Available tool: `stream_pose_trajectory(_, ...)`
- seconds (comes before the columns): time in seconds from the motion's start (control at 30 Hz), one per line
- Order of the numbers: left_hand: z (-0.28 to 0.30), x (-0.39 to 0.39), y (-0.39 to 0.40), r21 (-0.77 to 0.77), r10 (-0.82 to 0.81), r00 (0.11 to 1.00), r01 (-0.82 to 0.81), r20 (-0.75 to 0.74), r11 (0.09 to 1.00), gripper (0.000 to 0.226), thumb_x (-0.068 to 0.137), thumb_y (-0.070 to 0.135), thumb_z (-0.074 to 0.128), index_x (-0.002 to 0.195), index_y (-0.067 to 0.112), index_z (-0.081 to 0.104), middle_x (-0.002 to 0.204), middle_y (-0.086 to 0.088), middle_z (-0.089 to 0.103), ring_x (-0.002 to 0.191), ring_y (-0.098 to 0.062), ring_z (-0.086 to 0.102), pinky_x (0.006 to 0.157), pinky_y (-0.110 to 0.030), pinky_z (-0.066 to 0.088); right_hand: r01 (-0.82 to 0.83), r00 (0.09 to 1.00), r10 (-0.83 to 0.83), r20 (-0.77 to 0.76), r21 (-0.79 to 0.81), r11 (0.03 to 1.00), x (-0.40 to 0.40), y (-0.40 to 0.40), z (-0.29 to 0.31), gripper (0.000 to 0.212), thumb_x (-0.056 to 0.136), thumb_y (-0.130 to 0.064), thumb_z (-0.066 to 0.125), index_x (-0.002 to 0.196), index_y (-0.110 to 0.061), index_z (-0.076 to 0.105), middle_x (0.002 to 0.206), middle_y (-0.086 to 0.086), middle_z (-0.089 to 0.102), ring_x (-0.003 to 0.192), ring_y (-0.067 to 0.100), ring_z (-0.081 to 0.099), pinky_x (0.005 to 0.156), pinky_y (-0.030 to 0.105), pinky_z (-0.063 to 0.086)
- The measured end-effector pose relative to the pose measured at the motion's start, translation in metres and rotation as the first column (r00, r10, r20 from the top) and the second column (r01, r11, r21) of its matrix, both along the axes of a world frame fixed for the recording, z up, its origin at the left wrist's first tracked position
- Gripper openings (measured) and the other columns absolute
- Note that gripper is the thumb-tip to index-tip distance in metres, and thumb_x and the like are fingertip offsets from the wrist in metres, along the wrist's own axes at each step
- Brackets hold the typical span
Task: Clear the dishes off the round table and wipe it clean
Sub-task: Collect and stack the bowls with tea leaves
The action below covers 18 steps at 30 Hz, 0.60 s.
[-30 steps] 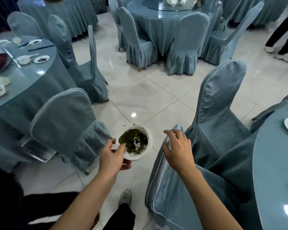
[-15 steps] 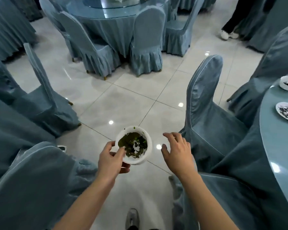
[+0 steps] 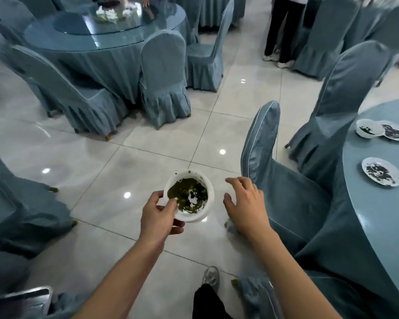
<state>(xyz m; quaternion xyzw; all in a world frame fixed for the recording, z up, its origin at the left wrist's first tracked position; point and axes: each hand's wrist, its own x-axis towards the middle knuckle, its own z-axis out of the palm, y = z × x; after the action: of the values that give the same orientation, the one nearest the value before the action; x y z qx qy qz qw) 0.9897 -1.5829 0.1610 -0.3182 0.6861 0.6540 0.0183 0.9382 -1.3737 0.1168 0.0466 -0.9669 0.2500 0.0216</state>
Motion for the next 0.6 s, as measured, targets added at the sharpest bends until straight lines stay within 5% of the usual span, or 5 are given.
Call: stream_pose_trajectory(0.6,0.02,-0.365,0.054,0.067,-0.264,0.963,0.267,-0.045,0.961,0.036,0.097,0.017,0.06,0.132,0.022,0.053,0.105,-0.022,0.068,0.054,-0.024,0.065,0.051,-0.031,0.055,0.303,0.953,-0.303,-0.026,0.009,0.953,-0.298,0.066,0.026,0.038,0.096,-0.031,0.056,0.134,-0.03,0.052,0.132,-0.002,0.05,0.119,0.023,0.051,0.101,0.043,0.037)
